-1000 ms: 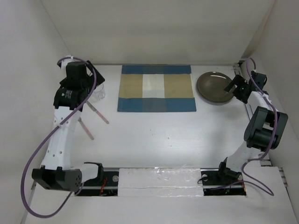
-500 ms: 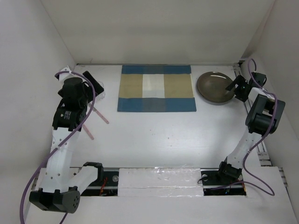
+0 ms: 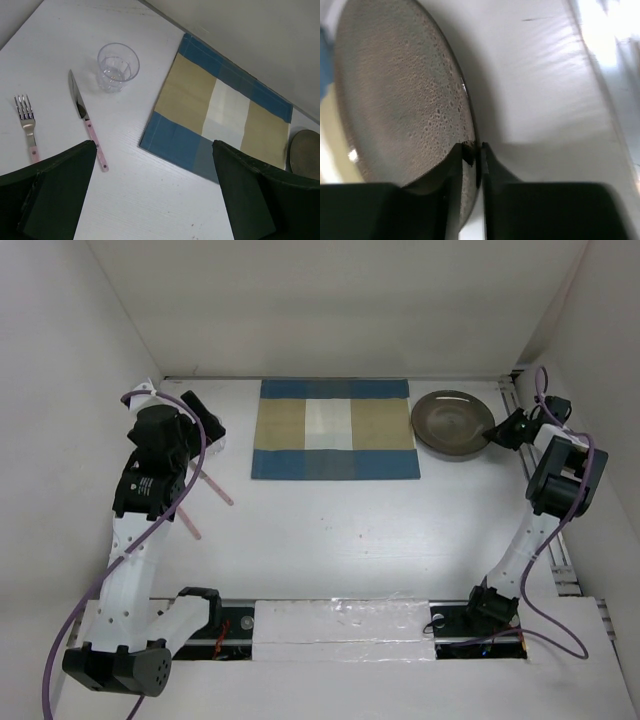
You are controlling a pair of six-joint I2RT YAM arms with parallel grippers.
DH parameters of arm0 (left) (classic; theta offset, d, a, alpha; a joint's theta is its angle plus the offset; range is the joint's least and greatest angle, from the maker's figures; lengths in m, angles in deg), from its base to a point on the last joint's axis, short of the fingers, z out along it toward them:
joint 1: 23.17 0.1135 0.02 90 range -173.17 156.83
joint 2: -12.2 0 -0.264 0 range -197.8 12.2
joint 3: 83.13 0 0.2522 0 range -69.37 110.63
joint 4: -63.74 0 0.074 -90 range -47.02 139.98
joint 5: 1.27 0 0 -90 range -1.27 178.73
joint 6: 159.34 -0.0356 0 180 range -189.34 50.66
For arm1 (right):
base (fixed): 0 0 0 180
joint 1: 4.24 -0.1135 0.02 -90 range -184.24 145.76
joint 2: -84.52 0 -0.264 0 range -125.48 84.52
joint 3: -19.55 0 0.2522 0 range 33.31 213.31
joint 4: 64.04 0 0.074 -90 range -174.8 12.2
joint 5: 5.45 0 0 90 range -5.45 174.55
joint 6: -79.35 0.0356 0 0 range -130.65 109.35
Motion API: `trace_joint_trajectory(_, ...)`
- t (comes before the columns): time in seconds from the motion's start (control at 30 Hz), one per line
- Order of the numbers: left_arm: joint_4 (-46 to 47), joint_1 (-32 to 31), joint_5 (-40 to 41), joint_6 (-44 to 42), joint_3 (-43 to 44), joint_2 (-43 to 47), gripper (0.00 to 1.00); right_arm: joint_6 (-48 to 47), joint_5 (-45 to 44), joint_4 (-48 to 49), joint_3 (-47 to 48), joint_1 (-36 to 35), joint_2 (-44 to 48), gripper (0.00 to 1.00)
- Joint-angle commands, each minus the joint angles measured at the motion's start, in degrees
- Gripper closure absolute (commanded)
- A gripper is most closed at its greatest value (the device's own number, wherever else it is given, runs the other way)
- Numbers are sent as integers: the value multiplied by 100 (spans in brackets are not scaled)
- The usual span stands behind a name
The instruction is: Set the dinner table for one person
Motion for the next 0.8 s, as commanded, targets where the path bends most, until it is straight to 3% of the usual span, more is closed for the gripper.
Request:
trace_joint_trajectory(0.0,245,-4,-61,-87,-53,48,1,-125,246,-157,251,6,-74,93)
trace_joint_trajectory(0.03,245,-4,-113,-87,-53,48,1,-125,246,-157,251,6,-126,100)
trace_joint_trajectory(0.23,245,-4,-166,-87,-105,-4,1,67,518,316,-12,6,136,100)
trace_joint_trajectory(0.37,298,-4,-280,-87,-105,-57,1,691,852,1537,-698,6,864,100)
trace_joint_trajectory(0.77,351,-4,-333,-87,-158,-110,1,3053,1775,4701,-1666,59,1446,100)
